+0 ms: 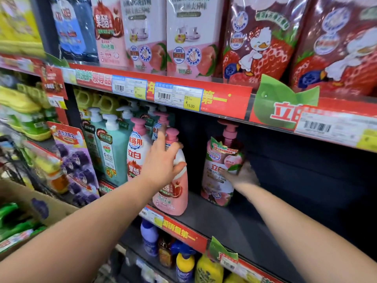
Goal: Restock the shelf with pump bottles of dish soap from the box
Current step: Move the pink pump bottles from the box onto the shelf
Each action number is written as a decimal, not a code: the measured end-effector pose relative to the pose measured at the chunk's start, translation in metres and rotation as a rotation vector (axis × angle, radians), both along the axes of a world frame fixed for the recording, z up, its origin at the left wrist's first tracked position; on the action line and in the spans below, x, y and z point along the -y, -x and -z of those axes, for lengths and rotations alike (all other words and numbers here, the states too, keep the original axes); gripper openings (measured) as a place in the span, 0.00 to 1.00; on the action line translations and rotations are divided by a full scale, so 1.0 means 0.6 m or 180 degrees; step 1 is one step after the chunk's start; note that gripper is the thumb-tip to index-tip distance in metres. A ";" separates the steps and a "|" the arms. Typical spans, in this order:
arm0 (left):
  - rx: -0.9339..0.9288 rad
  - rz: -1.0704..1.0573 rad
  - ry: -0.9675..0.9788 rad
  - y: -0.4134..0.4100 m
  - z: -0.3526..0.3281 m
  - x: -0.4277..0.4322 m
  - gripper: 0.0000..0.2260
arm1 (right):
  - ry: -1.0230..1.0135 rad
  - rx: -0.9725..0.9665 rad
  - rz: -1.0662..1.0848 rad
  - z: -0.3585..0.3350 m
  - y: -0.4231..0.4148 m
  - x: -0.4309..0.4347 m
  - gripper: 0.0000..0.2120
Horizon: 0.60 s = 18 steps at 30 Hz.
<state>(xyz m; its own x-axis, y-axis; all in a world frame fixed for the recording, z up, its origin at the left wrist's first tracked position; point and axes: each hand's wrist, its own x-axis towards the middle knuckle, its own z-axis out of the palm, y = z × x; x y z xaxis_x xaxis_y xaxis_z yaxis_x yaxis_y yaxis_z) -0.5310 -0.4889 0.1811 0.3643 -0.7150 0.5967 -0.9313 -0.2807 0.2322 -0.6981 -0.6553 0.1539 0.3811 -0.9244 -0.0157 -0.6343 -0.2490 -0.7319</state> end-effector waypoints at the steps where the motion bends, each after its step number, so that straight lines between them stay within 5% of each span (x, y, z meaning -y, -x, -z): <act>1: 0.0043 -0.0115 -0.0075 0.003 -0.003 -0.001 0.22 | 0.0023 -0.0047 -0.0004 -0.001 0.003 -0.002 0.42; 7: 0.0096 -0.0474 -0.0172 0.025 0.017 -0.040 0.34 | 0.1276 -0.0498 -0.0310 -0.007 0.037 -0.038 0.47; 12: 0.0008 -0.0669 -0.0464 0.026 0.058 -0.106 0.34 | 0.2469 -0.1276 -0.0775 -0.014 0.053 -0.095 0.39; 18: 0.0065 -0.0978 -0.1324 0.012 0.082 -0.200 0.34 | 0.2587 -0.1459 -0.1628 -0.022 0.007 -0.205 0.36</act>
